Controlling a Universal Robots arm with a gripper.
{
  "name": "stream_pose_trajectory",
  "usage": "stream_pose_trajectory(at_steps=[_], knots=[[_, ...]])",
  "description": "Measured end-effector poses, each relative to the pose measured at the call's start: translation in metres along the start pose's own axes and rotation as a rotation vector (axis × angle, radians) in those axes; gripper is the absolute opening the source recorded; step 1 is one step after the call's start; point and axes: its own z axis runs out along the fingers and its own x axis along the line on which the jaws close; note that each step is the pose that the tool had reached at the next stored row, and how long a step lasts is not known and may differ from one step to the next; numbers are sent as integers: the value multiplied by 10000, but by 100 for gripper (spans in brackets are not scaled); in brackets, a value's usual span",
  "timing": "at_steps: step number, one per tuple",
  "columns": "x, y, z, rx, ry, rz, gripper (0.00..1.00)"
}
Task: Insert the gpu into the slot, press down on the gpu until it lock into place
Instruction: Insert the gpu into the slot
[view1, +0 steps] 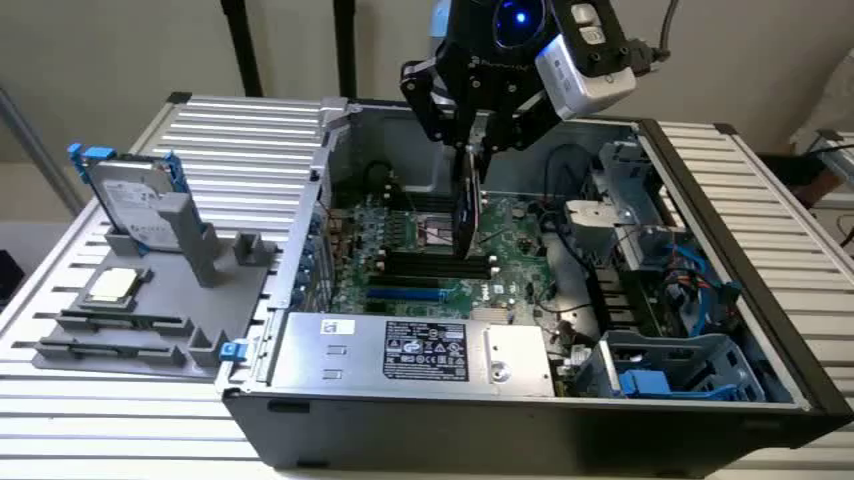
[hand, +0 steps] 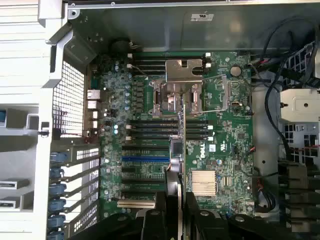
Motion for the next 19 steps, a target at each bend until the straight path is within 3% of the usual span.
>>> stream_pose_trajectory(at_steps=[19], knots=[[0, 0, 0, 0, 0, 0, 26]])
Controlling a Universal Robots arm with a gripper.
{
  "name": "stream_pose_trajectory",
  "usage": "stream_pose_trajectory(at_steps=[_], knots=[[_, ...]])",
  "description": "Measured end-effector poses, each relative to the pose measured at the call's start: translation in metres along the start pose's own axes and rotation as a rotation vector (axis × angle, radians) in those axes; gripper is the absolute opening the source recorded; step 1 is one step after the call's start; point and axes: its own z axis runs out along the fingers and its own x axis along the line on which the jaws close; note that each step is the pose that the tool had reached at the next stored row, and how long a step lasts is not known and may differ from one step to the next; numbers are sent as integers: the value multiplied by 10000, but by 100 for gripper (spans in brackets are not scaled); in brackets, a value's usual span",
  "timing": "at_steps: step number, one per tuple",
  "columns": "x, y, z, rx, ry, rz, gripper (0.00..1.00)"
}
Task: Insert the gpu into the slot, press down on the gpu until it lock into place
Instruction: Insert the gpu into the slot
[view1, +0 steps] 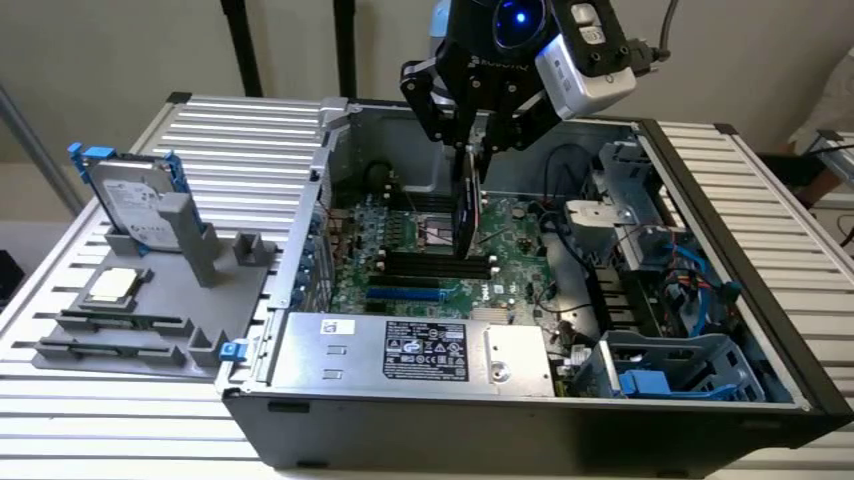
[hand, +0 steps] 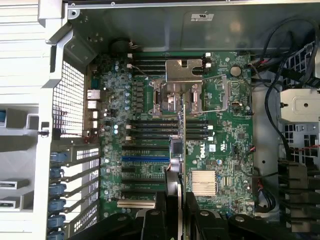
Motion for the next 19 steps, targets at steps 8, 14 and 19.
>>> stream_pose_trajectory(at_steps=[8, 14, 19], knots=[[-2, 12, 2, 8, 15, -194, 26], [-2, 17, 7, 47, 91, -1176, 26], [-2, 16, 15, 83, 160, -2084, 26]])
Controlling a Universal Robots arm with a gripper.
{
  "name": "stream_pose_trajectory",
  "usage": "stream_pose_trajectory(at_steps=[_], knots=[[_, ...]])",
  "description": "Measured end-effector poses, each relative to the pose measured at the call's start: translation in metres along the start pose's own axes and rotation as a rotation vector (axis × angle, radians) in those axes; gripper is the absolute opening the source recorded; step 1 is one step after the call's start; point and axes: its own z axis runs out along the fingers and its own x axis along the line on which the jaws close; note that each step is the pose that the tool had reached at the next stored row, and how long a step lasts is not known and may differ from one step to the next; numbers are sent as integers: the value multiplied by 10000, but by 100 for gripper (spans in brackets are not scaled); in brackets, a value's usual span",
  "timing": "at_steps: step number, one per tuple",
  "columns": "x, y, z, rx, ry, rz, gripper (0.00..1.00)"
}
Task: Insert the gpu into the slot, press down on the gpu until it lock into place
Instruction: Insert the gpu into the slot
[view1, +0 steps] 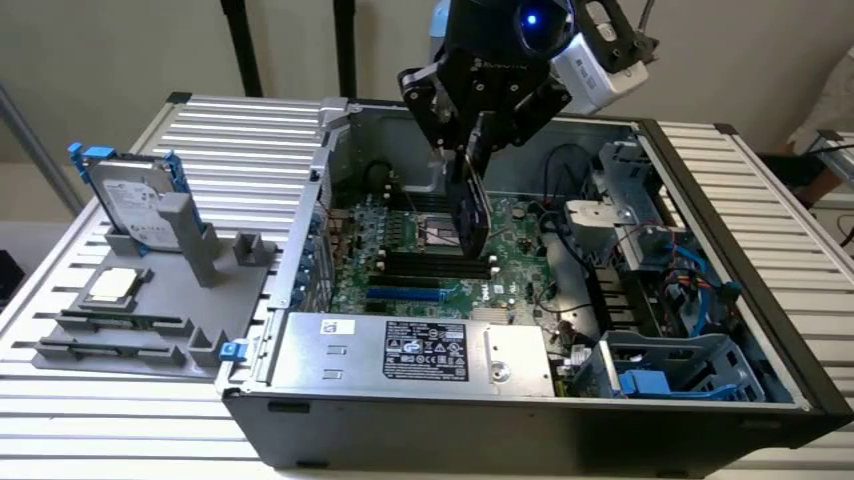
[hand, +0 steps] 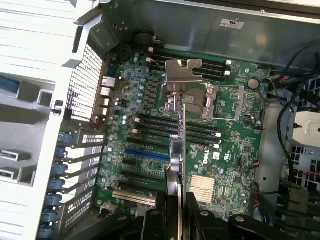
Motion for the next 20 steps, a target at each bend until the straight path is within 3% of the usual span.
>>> stream_pose_trajectory(at_steps=[12, 20], knots=[[-2, 0, 30, 95, 134, -2166, 26], [-2, 1, 31, 94, 135, -2190, 26]])
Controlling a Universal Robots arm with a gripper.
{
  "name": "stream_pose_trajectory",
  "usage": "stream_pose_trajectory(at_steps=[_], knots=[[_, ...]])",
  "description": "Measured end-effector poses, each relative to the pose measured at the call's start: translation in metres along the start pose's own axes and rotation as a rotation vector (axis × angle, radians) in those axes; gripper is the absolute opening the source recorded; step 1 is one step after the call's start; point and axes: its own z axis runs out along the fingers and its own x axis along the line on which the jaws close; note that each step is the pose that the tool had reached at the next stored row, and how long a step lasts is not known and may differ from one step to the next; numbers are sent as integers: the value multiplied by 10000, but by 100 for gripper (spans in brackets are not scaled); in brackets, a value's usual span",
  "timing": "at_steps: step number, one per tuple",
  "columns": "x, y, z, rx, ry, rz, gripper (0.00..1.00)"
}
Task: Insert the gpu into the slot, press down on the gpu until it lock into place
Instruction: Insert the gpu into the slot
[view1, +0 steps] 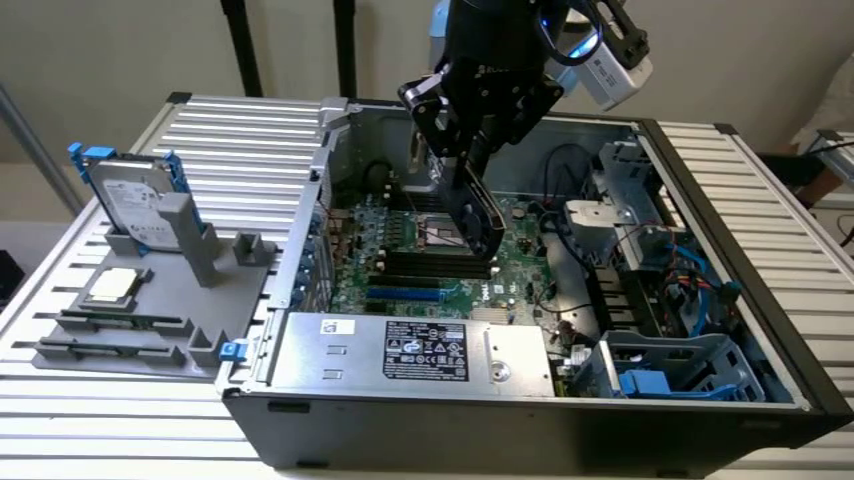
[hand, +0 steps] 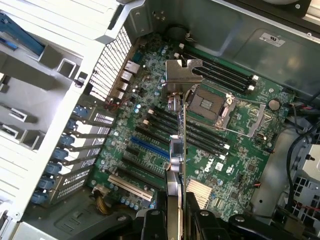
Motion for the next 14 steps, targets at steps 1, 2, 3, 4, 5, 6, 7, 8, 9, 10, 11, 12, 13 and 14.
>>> stream_pose_trajectory(at_steps=[1, 2, 3, 4, 5, 6, 7, 8, 9, 10, 11, 12, 13, 14], knots=[[0, 0, 0, 0, 0, 0, 26], [0, 0, 0, 0, 0, 1, 26], [0, 0, 0, 0, 0, 0, 26], [0, 0, 0, 0, 0, 0, 26], [0, 0, 0, 0, 0, 0, 26], [0, 0, 0, 0, 0, 0, 26], [0, 0, 0, 1, 0, 0, 26], [0, 0, 0, 0, 0, 0, 26], [0, 0, 0, 0, 0, -1, 26], [0, 0, 0, 2, 3, -31, 26], [-1, -1, 0, 2, 9, -129, 26], [-1, -1, 1, 4, 17, -270, 26], [-1, 0, 1, 9, 29, -434, 26], [-2, -1, 0, 15, 42, -594, 26]])
